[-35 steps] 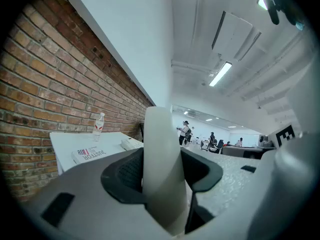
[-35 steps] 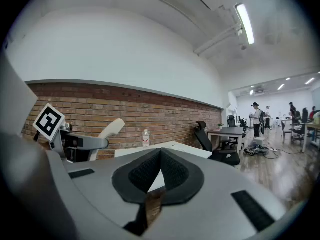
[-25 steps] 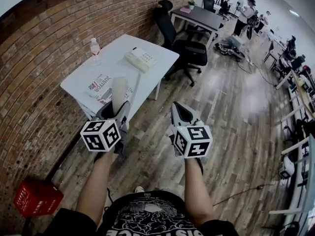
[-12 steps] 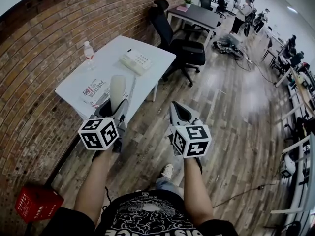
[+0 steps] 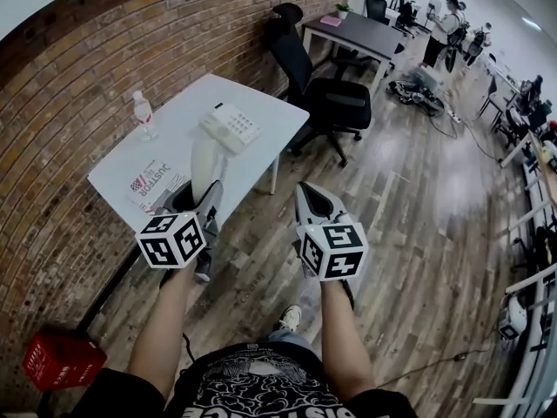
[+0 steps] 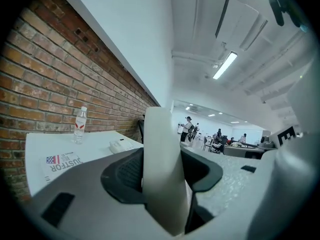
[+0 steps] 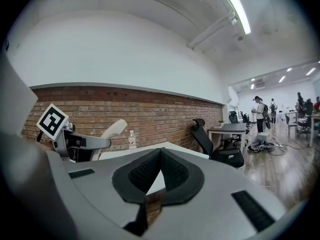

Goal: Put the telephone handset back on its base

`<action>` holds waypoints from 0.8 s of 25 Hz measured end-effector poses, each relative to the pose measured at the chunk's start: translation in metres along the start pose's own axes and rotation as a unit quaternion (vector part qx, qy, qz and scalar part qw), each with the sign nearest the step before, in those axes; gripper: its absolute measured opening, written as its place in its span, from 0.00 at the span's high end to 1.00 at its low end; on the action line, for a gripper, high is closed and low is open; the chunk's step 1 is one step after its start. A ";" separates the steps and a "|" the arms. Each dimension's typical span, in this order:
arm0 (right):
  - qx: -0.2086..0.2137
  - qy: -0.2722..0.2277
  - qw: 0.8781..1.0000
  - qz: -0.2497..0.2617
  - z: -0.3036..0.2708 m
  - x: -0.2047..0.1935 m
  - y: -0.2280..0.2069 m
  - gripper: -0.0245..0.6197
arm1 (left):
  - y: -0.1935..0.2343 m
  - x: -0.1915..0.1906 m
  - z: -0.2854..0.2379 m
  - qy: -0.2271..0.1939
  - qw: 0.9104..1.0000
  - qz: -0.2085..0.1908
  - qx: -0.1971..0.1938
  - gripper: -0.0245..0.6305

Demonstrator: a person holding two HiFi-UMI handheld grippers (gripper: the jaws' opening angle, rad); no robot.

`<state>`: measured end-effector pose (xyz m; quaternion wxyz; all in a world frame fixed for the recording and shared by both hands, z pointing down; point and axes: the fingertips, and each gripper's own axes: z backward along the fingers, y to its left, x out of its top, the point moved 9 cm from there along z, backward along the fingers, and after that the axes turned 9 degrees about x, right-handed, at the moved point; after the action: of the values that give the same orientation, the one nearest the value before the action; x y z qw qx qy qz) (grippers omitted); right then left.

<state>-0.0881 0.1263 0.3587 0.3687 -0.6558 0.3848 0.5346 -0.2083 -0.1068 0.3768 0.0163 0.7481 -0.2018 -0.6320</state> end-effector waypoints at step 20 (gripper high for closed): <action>0.069 0.008 0.998 -0.003 -0.046 0.018 -0.180 0.96 | -0.083 0.007 -0.131 -0.007 0.997 0.004 0.083 0.63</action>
<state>0.0955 0.1609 0.3609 0.4113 -0.6348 0.4214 0.5003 -0.0593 -0.0629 0.3732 -0.0446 0.7417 -0.2562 -0.6182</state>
